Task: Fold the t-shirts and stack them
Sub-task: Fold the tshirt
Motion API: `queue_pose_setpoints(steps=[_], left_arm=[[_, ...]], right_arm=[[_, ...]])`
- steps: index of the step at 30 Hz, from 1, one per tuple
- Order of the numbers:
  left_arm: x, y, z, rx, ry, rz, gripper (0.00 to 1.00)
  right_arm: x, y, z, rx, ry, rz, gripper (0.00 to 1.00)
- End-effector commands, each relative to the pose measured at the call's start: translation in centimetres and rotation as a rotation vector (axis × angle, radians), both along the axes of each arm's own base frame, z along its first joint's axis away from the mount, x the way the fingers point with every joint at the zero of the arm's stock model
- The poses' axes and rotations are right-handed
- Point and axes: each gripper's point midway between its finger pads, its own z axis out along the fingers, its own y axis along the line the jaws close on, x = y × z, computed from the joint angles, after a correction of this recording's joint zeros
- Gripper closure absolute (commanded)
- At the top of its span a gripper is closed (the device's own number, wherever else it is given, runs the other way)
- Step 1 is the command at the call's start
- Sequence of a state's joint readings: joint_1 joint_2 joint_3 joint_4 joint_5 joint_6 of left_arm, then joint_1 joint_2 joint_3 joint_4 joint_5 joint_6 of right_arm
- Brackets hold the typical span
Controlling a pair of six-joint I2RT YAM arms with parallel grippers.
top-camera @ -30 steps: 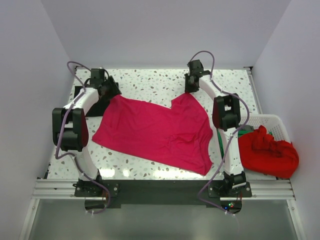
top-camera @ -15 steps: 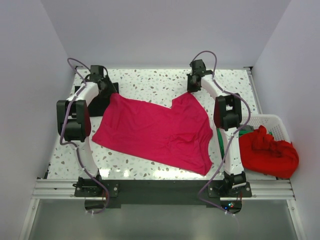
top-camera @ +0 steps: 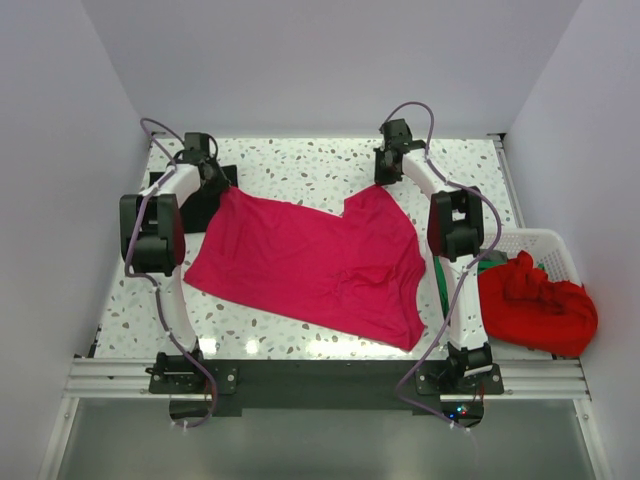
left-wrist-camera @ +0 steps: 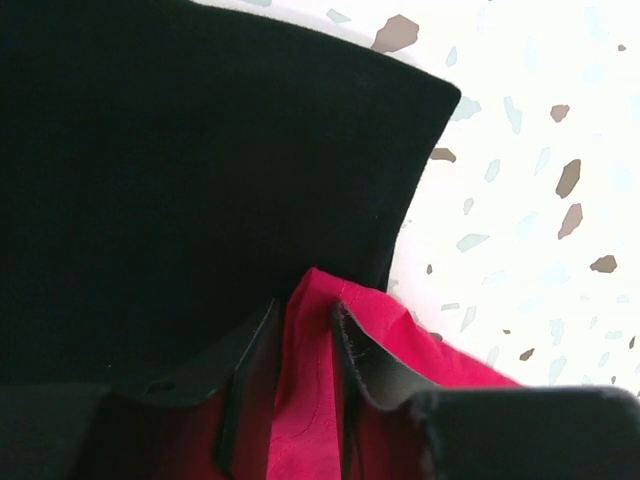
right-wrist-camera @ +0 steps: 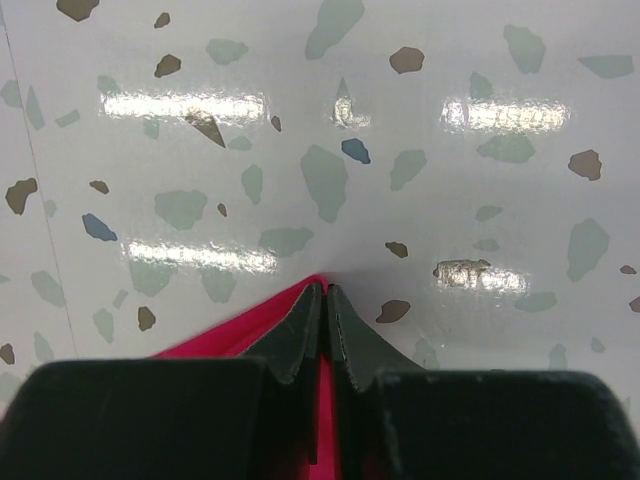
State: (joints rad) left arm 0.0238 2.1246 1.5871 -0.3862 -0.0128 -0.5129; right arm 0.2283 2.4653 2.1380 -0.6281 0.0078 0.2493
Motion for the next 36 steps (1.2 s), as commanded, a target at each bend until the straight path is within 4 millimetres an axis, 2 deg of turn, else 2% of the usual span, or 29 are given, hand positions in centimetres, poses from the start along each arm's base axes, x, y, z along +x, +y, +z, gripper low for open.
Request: queue_pose_setpoints(steps=[1,5,8,15,19,20,24,25,27,28,29,30,31,33,35,36], left_arm=[[1.9,-0.3,1.8,-0.02,-0.081,-0.017,0.72],[2.3,-0.9,2.4,-0.049,-0.102,-0.022,0.92],[2.5,-1.3,3.0,-0.075,-0.124,-0.022,1.0],[2.9,-1.7,4.7,-0.086,-0.17,-0.047,1.0],[3.0,-1.7,5.7,-0.066,-0.198,-0.08,1.0],[3.0,-1.8,6.2,-0.063,-0.208,-0.089,1.0],[2.5,-1.7,6.9,-0.031,-0.22,-0.131,1.0],[2.3,-1.6,6.8,-0.024,-0.215,-0.138,1.0],[1.8,-1.4,6.9,0.0,-0.21,-0.155,1.0],[1.5,-1.1,6.9,0.009,-0.201,-0.155,1.0],[1.2,-1.2,6.8,0.015,-0.195,-0.162,1.0],[1.0,-1.0,6.8,0.027,-0.189,-0.174,1.0],[0.6,-0.9,6.5,0.034,-0.174,-0.179,1.0],[0.2,-0.7,6.0,0.05,-0.153,-0.186,1.0],[-0.4,-0.3,5.6,0.066,-0.132,-0.186,1.0],[-0.6,-0.2,5.4,0.071,-0.124,-0.187,1.0]], right_arm=[[0.3,-0.2,2.4,0.007,-0.028,0.001,0.96],[0.3,-0.2,2.7,0.01,-0.03,0.001,0.97],[0.4,-0.2,3.3,0.014,-0.036,-0.008,0.99],[0.2,-0.9,6.0,0.033,-0.057,-0.039,1.0],[-0.5,-0.4,8.3,0.076,-0.069,-0.02,1.0],[-0.7,-0.4,9.6,0.086,-0.085,-0.014,1.0],[-2.6,0.1,11.4,0.122,-0.065,0.013,1.0],[-3.3,0.1,11.3,0.125,-0.047,0.017,1.0],[-4.6,0.4,12.7,0.15,-0.043,0.032,1.0],[-5.4,0.3,12.3,0.155,-0.02,0.031,1.0],[-6.1,0.5,12.6,0.164,-0.007,0.037,1.0],[-6.7,0.6,13.7,0.181,-0.017,0.047,1.0],[-7.6,0.5,13.4,0.186,0.006,0.044,1.0],[-9.1,0.7,14.5,0.202,0.011,0.061,1.0],[-10.7,0.5,14.1,0.204,0.052,0.063,1.0],[-11.7,0.4,14.8,0.208,0.051,0.066,1.0]])
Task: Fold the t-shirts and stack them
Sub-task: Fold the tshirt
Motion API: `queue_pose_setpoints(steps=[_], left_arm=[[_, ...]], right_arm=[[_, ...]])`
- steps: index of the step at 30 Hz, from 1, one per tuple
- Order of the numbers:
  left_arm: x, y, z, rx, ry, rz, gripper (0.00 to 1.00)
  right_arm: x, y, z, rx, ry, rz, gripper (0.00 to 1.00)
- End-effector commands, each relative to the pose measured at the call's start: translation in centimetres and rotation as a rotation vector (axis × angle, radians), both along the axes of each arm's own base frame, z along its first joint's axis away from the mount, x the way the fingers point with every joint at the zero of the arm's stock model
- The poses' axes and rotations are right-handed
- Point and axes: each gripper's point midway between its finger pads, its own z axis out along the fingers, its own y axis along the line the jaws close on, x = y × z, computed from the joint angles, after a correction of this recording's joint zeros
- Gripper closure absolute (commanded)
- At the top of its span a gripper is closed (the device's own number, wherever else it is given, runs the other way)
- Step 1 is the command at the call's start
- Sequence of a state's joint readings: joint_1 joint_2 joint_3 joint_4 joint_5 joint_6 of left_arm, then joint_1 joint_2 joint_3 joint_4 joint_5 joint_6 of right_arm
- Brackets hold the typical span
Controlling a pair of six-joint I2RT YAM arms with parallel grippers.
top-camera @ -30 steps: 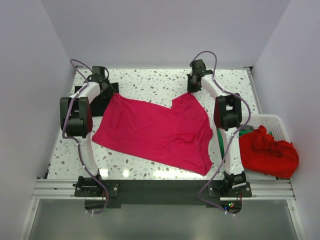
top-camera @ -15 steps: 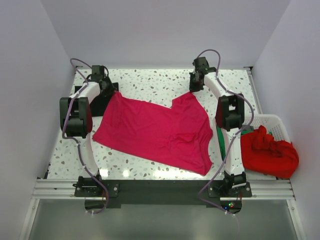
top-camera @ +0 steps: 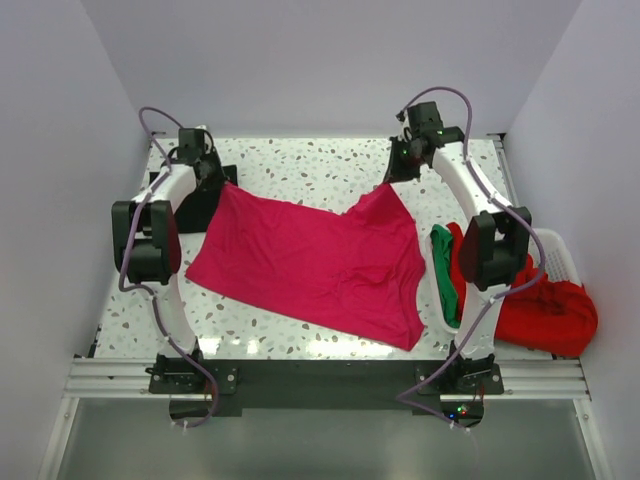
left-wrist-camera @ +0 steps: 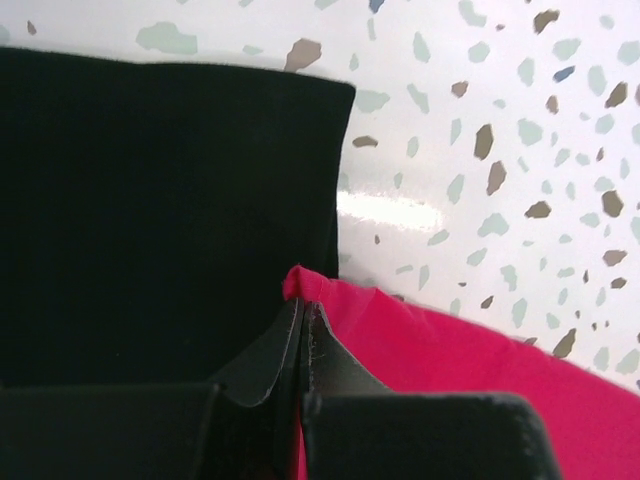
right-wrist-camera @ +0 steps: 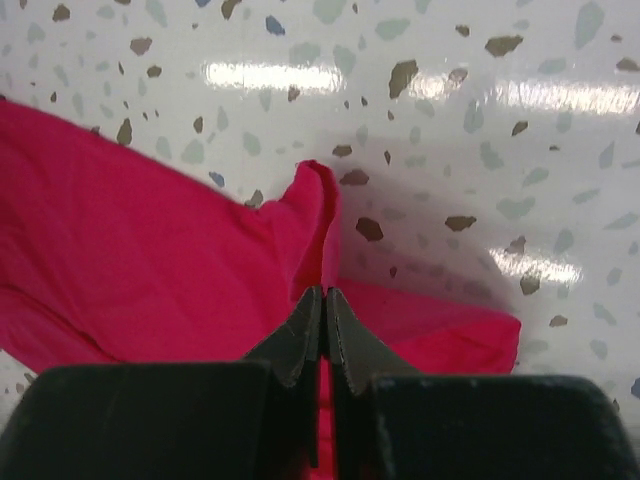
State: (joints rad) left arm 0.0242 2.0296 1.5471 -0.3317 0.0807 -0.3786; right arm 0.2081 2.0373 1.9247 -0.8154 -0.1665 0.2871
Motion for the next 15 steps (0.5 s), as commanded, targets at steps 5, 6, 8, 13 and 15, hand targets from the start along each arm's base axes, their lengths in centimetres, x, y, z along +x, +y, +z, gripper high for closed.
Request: queue_pose_setpoints(steps=[5,6,8,13,15], left_arm=[[-1.7,1.8,1.0,0.072,-0.003,-0.019,1.0],[-1.8,1.7,1.0,0.073,-0.006,-0.026,1.0],[-2.1,1.8,0.8,0.076,-0.004,-0.035,1.0],[-2.8,2.2,0.6,0.096,-0.011,-0.044,1.0],[-3.2,2.7,0.3,0.112,-0.006,-0.046,1.0]], right_arm=[[-5.9,-0.2,3.1,0.054,0.048,0.019,1.0],[-6.6,-0.2,2.8,0.054,0.064,0.021,1.0],[-7.9,-0.1,3.6,0.067,0.067,0.027,1.0],[-11.7,0.2,3.4,0.061,0.115,0.046,1.0],[-13.1,0.3,4.0,0.068,0.114,0.047,1.0]])
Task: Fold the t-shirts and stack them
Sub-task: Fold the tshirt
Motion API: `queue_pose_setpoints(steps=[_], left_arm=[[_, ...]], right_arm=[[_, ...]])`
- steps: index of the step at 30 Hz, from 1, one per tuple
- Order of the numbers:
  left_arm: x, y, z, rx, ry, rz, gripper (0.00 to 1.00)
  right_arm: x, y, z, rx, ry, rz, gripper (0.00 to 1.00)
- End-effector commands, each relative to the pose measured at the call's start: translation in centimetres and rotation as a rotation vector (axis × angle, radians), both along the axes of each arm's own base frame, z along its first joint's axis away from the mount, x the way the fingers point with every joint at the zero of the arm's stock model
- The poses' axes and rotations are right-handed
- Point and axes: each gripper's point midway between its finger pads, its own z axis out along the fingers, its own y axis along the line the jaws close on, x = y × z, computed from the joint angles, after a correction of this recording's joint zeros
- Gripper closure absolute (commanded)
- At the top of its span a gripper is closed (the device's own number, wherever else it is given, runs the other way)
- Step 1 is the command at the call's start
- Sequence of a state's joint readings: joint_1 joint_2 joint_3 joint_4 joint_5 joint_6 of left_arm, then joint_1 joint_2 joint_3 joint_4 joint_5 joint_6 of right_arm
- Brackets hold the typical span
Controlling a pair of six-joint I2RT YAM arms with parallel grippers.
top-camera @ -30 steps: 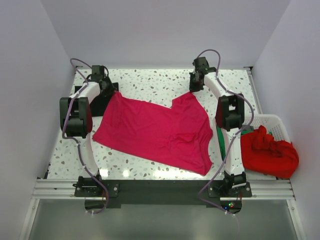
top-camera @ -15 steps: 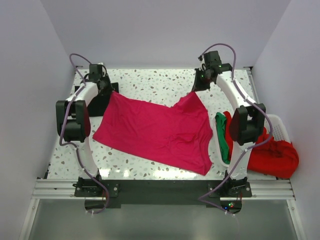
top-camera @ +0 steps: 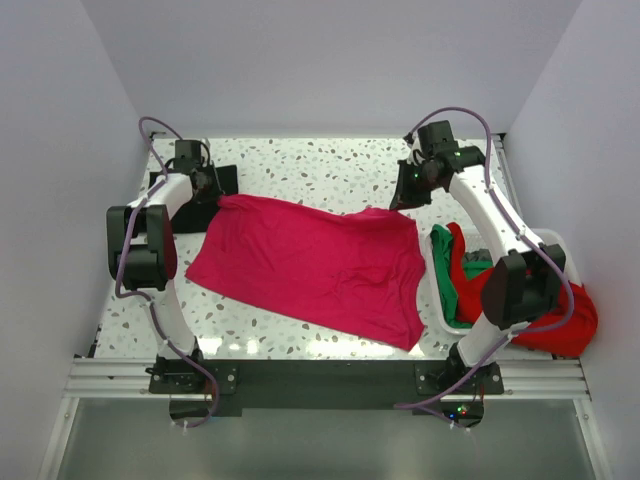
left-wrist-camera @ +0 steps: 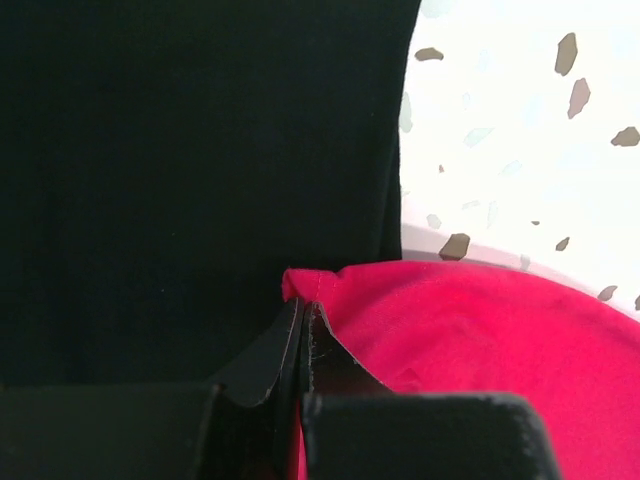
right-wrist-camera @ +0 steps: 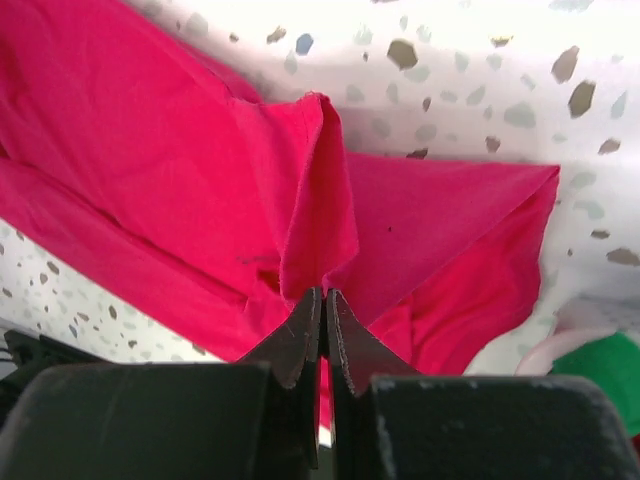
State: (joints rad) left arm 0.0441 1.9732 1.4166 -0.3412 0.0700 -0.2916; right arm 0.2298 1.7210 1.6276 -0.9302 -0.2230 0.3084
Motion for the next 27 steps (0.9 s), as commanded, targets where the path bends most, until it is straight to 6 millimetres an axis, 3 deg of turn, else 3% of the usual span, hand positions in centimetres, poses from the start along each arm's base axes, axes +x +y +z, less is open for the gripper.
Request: queue_pose_setpoints(steps=[1,9,17,23,27], left_arm=[[0.4,1.5,2.8,0.058,-0.087,-0.01,1.0],[-0.5,2.3,2.5,0.124,-0.071,-0.037,1.0],[-1.5,2.4,3.0,0.126,-0.1,-0.018,1.0],[-2.4,2.2,3.4,0.123,-0.143,-0.014,1.0],[-3.1,2.2,3.8,0.127,-0.171,-0.009,1.0]], right_arm=[[-3.5,1.0,1.3,0.035,0.025,0.011,1.0],[-8.8,2.1,2.3,0.032,0.057,-0.005,1.0],[-13.0,0.7,2.7,0.023,0.1,-0.068,1.0],[-15.3,0.2,2.2,0.007,0.141,-0.071,1.0],[-17.1,0.0,0.8,-0.006,0.185,-0.077,1.0]])
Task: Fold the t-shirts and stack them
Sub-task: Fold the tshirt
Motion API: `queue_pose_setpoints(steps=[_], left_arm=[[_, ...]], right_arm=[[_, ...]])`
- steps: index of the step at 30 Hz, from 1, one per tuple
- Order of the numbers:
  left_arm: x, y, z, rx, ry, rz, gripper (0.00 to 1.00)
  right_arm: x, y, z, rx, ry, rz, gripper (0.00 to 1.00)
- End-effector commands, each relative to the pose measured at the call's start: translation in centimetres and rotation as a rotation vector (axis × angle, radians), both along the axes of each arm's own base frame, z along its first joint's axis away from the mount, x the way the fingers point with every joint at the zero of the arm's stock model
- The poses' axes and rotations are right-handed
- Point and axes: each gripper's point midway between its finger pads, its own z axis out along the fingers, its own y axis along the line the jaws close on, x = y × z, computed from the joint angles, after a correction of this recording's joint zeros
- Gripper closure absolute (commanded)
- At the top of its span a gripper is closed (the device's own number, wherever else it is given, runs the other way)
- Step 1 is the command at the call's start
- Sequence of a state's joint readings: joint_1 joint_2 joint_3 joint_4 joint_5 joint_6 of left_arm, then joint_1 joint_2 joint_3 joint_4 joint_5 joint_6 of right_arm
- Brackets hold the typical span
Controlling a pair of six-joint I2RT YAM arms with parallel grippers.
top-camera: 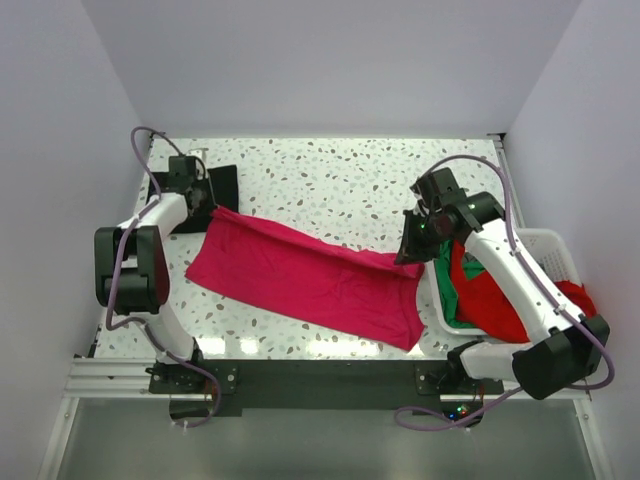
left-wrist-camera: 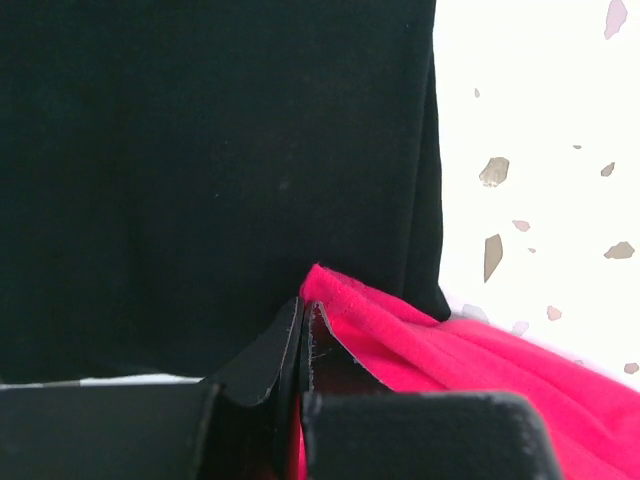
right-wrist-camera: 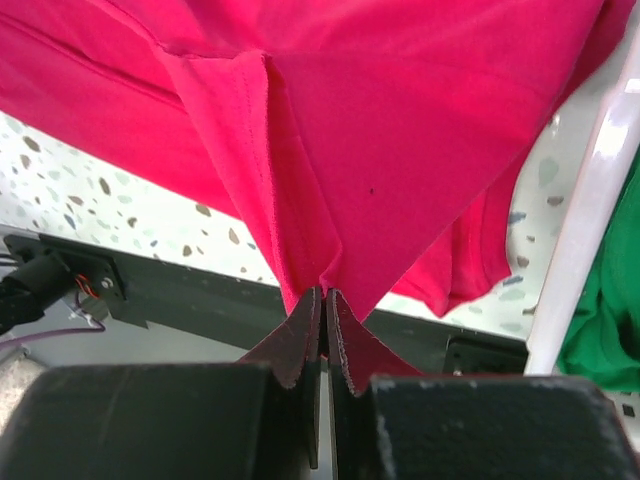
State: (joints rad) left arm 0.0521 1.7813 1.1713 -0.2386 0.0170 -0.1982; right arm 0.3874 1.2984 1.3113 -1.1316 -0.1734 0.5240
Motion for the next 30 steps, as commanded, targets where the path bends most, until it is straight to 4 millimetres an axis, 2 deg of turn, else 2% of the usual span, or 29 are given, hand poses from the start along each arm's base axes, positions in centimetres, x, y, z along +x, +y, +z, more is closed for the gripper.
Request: queue_pose_setpoints(steps=[1,6,10,13,14,17,19,20,22,24,26,29,30], left_arm=[[0.8,1.1,3.0,0.036,-0.123,0.032,1.0],[-0.7,2.2,3.1,0.065,-0.121,0.108,1.0],[-2.2,2.4,2.1,0.06,-0.075,0.144,1.0],[-3.7,2.5,1.4,0.051,-0.045,0.187,0.89],[-4.2,2.5,1.3,0.04,-0.035,0.211,0.77],[-5.5,3.2,1.6,0.043,-0.027,0.279,0.59],[-6.1,3.6,2.3,0.033,-0.037,0.324,0.57],[-6.3,3.7,2.6,0.029,-0.038,0.336,0.52],[-6.0,3.8,4.0,0.017,-0.077,0.35,0.49],[-5.0,3.2,5.3,-0.016,-0.118,0.323,0.46],[-4.2,2.5,5.5,-0.048,-0.134,0.299,0.44],[-3.6,1.3,3.9,-0.105,-0.082,0.27,0.43],[-3.5,0.7,2.8,-0.137,-0.049,0.258,0.42]], right_arm=[[-2.3,-0.6,-0.7,-0.017,0.046,-0.025,1.0],[-4.2,-0.1,-2.6,-0.018,0.082,-0.022,1.0],[-5.6,0.7,-4.3,-0.043,0.12,0.011,1.0],[-7.0,0.7,-5.7,-0.083,0.154,0.032,1.0],[-7.4,0.6,-5.9,-0.093,0.162,0.035,1.0],[-8.6,-0.2,-6.7,-0.117,0.191,0.023,1.0],[-9.2,-0.4,-7.1,-0.125,0.203,0.036,0.88],[-9.5,-0.2,-7.1,-0.124,0.219,0.053,0.72],[-9.8,-0.5,-7.0,-0.145,0.231,0.085,0.63],[-9.0,-0.5,-6.6,-0.174,0.218,0.111,0.53],[-7.8,-0.1,-5.7,-0.177,0.183,0.117,0.47],[-5.4,1.0,-6.0,-0.183,0.13,0.136,0.44],[-4.0,1.6,-6.7,-0.191,0.109,0.145,0.44]])
